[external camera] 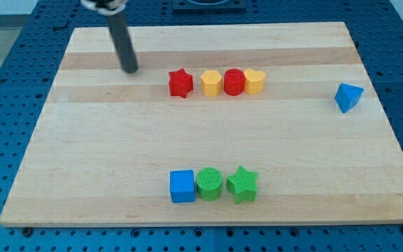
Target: Slide the red star to the down
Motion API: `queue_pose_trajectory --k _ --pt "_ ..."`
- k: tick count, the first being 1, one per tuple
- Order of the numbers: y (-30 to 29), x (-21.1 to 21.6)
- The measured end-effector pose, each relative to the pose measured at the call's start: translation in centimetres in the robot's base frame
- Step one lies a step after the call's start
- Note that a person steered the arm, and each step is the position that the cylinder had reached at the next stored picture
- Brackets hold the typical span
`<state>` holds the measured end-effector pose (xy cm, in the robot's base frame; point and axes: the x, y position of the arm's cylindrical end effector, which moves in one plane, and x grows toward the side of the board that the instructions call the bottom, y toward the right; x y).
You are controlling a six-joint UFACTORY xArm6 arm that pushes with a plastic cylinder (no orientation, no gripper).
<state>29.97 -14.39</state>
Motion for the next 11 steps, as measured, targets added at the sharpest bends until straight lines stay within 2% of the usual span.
queue_pose_trajectory --k 1,2,3,6,10,11 --pt "3.9 -3.7" --pt "4.9 -1.3" --pt "3.2 0.7" --pt "1.7 2.2" --pt "9.5 3.8" --pt "10.2 7.0"
